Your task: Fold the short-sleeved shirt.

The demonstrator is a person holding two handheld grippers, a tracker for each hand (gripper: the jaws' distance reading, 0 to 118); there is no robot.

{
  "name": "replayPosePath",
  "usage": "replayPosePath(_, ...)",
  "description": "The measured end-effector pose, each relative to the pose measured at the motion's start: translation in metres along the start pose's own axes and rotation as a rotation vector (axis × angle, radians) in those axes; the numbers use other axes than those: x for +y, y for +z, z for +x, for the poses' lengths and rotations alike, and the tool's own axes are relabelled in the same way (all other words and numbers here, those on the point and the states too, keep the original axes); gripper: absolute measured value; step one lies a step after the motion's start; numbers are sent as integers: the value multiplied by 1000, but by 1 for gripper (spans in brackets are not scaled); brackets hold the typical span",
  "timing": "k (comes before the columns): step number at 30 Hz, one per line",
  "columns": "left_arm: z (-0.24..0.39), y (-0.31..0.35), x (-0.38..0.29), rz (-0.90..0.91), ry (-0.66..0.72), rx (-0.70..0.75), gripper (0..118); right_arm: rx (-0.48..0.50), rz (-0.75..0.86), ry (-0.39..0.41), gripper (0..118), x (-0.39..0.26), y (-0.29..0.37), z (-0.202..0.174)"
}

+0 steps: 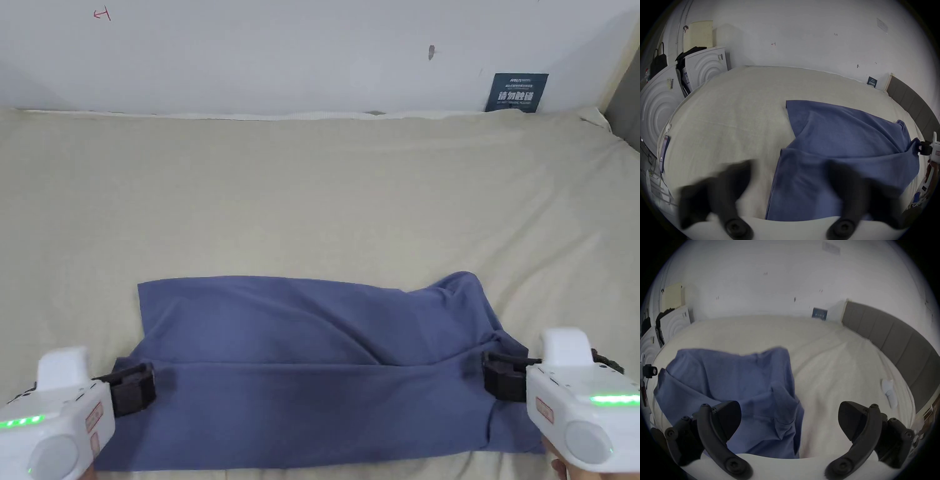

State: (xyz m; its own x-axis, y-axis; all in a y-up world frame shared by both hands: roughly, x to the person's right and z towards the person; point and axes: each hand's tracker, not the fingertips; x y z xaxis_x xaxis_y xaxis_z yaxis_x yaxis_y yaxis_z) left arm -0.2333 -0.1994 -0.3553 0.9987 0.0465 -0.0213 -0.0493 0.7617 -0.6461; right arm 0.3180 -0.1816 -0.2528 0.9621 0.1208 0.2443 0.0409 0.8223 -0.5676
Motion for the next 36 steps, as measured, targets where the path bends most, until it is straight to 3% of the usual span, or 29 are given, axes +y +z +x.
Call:
replayPosePath(8,7,120,2,322,-72,-31,118,-4,349,-39,118,19,124,-28)
replayPosePath(11,21,177,-1,451,-94,-84,118,33,455,-11,118,25,178,-47)
replayPosePath(14,28,228,-10,542,-117,-82,118,67,502,74,118,25,229,-67)
replayPosePath(17,26,264,-22,639,-146,-124,116,57,518,66,117,18,271,-81)
replayPosePath(18,25,271,-25,657,-160,-148,110,85,528,46,113,16,283,-83)
replayPosePath(19,24,277,-29,665,-167,-165,101,128,531,26,99,13,293,-84)
replayPosePath(20,24,282,-33,663,-149,-158,79,163,522,19,65,10,302,-85)
replayPosePath(21,24,287,-37,677,-149,-147,34,171,531,15,0,8,311,-88)
replayPosePath(22,22,292,-40,683,-142,-149,10,105,555,19,0,6,316,-91)
replayPosePath(23,21,294,-41,675,-130,-142,10,31,556,32,0,5,320,-96)
replayPosePath(24,18,296,-44,683,-121,-131,10,18,594,40,0,0,327,-106)
replayPosePath(26,13,300,-49,676,-116,-162,10,122,575,10,0,3,331,-103)
replayPosePath(29,9,296,-55,646,-121,-146,10,94,587,6,0,0,336,-117)
replayPosePath(36,-13,260,-50,439,-41,-155,10,126,527,-27,0,0,321,-107)
